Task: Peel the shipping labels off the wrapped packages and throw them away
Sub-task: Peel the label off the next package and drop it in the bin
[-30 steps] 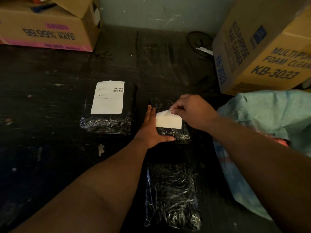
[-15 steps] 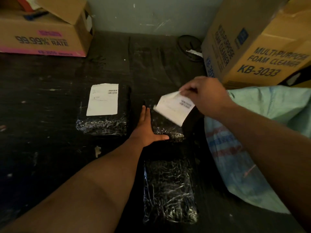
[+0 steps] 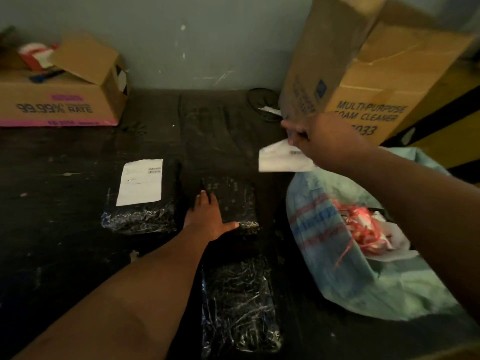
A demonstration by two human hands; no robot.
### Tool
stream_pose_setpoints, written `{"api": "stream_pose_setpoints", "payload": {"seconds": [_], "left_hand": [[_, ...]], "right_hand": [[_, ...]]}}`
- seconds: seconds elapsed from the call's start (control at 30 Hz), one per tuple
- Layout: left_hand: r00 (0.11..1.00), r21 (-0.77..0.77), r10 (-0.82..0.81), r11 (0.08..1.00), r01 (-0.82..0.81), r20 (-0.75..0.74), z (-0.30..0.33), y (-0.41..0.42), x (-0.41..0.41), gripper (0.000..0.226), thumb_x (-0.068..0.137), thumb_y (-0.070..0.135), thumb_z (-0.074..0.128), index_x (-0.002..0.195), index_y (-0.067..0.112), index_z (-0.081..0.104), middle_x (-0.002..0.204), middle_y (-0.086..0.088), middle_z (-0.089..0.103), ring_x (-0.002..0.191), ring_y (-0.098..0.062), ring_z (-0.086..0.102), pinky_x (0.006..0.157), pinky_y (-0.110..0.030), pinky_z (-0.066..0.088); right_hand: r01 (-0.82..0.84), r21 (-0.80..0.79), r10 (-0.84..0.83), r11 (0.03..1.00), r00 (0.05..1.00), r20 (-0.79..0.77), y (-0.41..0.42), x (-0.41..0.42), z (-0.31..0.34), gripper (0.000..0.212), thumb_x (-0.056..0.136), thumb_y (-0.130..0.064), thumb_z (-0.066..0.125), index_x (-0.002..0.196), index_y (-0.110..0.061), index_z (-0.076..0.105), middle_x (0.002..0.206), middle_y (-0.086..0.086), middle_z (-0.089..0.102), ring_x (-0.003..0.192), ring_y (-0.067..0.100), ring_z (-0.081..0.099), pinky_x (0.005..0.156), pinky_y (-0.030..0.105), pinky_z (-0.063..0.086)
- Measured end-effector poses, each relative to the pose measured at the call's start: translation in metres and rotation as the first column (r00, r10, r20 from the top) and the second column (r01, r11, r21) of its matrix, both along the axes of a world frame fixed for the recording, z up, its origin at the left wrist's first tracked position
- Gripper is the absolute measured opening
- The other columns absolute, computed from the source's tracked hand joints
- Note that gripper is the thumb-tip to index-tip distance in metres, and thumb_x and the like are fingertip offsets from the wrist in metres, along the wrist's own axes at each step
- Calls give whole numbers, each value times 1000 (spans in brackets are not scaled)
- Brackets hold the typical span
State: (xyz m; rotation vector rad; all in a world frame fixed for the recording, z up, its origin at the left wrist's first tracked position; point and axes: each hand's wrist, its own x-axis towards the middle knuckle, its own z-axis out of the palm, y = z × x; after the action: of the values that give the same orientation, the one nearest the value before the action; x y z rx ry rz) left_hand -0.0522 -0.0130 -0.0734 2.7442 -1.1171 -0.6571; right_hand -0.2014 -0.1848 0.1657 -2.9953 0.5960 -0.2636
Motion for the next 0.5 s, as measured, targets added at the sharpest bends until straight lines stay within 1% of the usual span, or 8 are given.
{"api": "stream_pose_setpoints", "payload": {"seconds": [0.03, 0.1, 0.17, 0.23, 0.3, 0.37, 0.43, 0.5], "left_hand": [[999, 2, -16, 1000, 16, 30, 7, -5, -6, 119, 80, 82, 53, 161, 11, 2, 168, -15, -6, 155, -32, 1, 122, -50, 21], [998, -58, -43, 997, 46, 51, 20, -18, -24, 108, 84, 81, 47, 161, 14, 11, 168, -15, 7, 154, -31, 10, 121, -50, 22], [995, -174, -71, 981, 84, 75, 32, -36, -49, 96, 88, 78, 42, 159, 16, 21, 164, -14, 22, 149, -31, 26, 118, -49, 29], [989, -290, -96, 949, 124, 112, 46, -56, -80, 85, 92, 74, 40, 155, 17, 31, 157, -12, 33, 141, -32, 38, 112, -47, 36], [982, -388, -121, 906, 168, 142, 59, -76, -111, 73, 95, 69, 40, 146, 17, 42, 146, -11, 42, 131, -32, 45, 105, -47, 40], [968, -479, -147, 847, 230, 205, 69, -93, -142, 61, 94, 66, 44, 129, 16, 54, 129, -10, 49, 119, -32, 50, 95, -45, 44], [953, -546, -160, 790, 280, 257, 76, -108, -169, 56, 91, 66, 44, 114, 16, 58, 115, -8, 51, 110, -30, 52, 87, -45, 47], [946, -565, -170, 768, 302, 276, 80, -123, -190, 58, 86, 66, 39, 107, 15, 58, 111, -9, 51, 109, -32, 53, 86, -45, 48]], "right_hand": [[28, -18, -29, 999, 998, -50, -8, -12, 2, 32, 98, -25, 53, 128, -20, 64, 123, 7, 67, 107, 27, 62, 74, 24, 35], [67, -55, -74, 996, 988, -136, -27, -38, 4, 24, 96, -27, 55, 113, -22, 71, 114, 8, 70, 101, 28, 62, 72, 27, 37], [128, -59, -137, 990, 973, -184, -46, -70, 10, 18, 93, -25, 59, 103, -20, 74, 105, 7, 72, 95, 28, 63, 74, 30, 44], [186, -60, -195, 981, 960, -202, -63, -103, 17, 16, 91, -21, 61, 98, -18, 75, 101, 7, 73, 91, 26, 65, 77, 32, 48], [215, -107, -233, 971, 952, -199, -78, -137, 25, 16, 90, -20, 63, 97, -17, 77, 104, 10, 71, 92, 28, 66, 77, 31, 47], [244, -149, -271, 958, 940, -205, -93, -170, 32, 16, 90, -22, 63, 99, -20, 77, 109, 10, 69, 94, 29, 65, 77, 31, 47], [290, -169, -324, 942, 918, -230, -107, -200, 39, 20, 93, -23, 61, 105, -22, 76, 111, 5, 70, 99, 27, 65, 78, 31, 48], [338, -188, -377, 922, 894, -241, -122, -225, 42, 24, 94, -24, 59, 113, -25, 73, 115, 2, 70, 103, 26, 64, 82, 33, 51]]}}
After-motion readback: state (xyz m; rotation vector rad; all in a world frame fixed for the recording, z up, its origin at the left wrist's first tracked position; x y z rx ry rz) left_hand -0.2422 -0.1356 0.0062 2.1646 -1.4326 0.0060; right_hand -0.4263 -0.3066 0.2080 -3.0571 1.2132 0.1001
